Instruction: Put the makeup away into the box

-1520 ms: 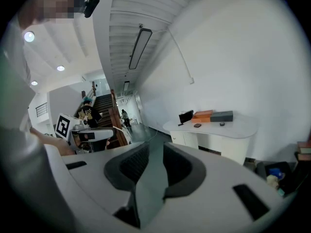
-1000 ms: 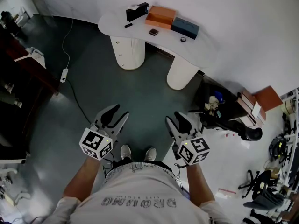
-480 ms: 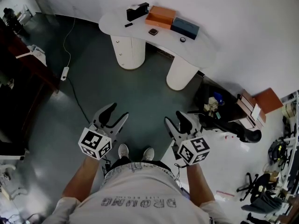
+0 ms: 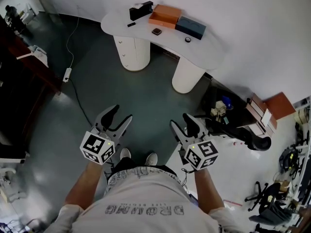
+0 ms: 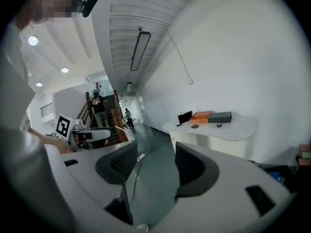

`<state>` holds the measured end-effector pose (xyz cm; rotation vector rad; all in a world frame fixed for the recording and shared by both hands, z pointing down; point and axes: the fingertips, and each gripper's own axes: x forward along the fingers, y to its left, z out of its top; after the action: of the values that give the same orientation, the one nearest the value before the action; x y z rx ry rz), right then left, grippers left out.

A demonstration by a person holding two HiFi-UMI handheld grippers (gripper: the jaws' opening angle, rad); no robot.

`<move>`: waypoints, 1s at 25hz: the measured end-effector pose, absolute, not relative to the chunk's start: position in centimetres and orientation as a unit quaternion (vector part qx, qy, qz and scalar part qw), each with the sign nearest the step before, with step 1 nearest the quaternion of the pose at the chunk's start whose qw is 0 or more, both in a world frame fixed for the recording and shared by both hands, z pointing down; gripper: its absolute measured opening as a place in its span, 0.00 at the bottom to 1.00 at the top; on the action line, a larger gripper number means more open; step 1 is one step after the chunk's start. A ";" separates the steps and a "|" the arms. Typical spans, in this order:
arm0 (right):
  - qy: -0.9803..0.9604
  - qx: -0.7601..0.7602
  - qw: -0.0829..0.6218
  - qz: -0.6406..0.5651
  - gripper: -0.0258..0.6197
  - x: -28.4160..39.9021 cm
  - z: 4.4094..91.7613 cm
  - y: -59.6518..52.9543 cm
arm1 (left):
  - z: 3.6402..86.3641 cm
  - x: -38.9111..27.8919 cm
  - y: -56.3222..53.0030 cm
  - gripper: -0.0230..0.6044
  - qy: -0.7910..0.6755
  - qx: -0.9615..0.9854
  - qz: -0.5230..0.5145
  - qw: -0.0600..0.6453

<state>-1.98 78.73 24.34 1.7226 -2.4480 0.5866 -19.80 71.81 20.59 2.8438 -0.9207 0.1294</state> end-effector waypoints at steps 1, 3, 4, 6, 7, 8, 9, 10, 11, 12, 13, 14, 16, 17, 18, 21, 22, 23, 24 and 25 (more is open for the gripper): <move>-0.802 0.564 0.046 0.192 0.44 -1.7 24.4 78.7 | 20.6 -19.5 71.8 0.44 -0.308 0.948 0.043 0.075; -0.802 0.563 0.046 0.193 0.44 -1.2 24.6 78.7 | 20.6 -18.9 71.6 0.44 -0.309 0.947 0.042 0.076; -0.802 0.563 0.046 0.193 0.44 -0.9 24.6 78.7 | 20.6 -18.5 71.6 0.44 -0.308 0.947 0.041 0.075; -0.802 0.563 0.044 0.194 0.44 -0.4 24.9 78.5 | 20.7 -18.0 71.4 0.44 -0.307 0.948 0.042 0.074; -0.802 0.563 0.043 0.194 0.44 -0.1 25.0 78.4 | 20.7 -17.8 71.2 0.44 -0.306 0.948 0.043 0.074; -0.801 0.565 0.043 0.196 0.44 0.1 25.1 78.3 | 20.8 -17.6 71.1 0.44 -0.306 0.948 0.043 0.075; -0.800 0.566 0.043 0.197 0.44 0.4 25.1 78.1 | 20.9 -17.4 71.0 0.44 -0.306 0.948 0.044 0.075; -0.798 0.567 0.042 0.198 0.44 0.6 25.1 78.0 | 20.9 -17.2 70.8 0.44 -0.305 0.948 0.044 0.075; -0.797 0.568 0.040 0.200 0.43 0.9 25.2 77.8 | 20.9 -17.0 70.6 0.44 -0.305 0.949 0.044 0.075; -0.796 0.570 0.037 0.201 0.43 1.0 25.2 77.5 | 21.0 -16.9 70.4 0.44 -0.304 0.949 0.044 0.074; -0.795 0.571 0.036 0.202 0.43 1.2 25.3 77.3 | 21.0 -16.8 70.1 0.44 -0.304 0.949 0.044 0.075; -0.794 0.572 0.035 0.203 0.43 1.3 25.3 77.1 | 21.0 -16.7 69.8 0.44 -0.303 0.949 0.044 0.075; -0.794 0.572 0.034 0.202 0.43 1.5 25.5 76.5 | 21.0 -16.6 69.2 0.44 -0.302 0.949 0.043 0.075; -0.794 0.573 0.035 0.202 0.43 1.6 25.6 76.2 | 21.0 -16.5 68.8 0.44 -0.301 0.950 0.042 0.075; -0.793 0.574 0.036 0.202 0.43 1.7 25.6 75.8 | 21.1 -16.4 68.4 0.44 -0.300 0.950 0.041 0.076; -0.788 0.579 0.039 0.206 0.43 1.8 25.7 74.4 | 21.5 -16.2 66.9 0.44 -0.297 0.951 0.039 0.080; -0.787 0.580 0.039 0.206 0.43 1.9 25.8 73.9 | 21.7 -16.2 66.4 0.44 -0.296 0.951 0.039 0.082; -0.786 0.581 0.039 0.207 0.42 1.9 25.9 73.3 | 21.9 -16.2 65.7 0.44 -0.295 0.951 0.039 0.084; -0.785 0.582 0.039 0.208 0.42 1.8 26.0 72.6 | 22.0 -16.2 65.0 0.44 -0.294 0.951 0.040 0.087; -0.784 0.582 0.041 0.209 0.42 1.7 26.1 71.9 | 22.1 -16.2 64.3 0.44 -0.293 0.951 0.040 0.089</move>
<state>1.74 71.85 26.09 1.7836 -2.4022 0.6414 -16.25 64.29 22.13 2.8307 -0.8709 0.1202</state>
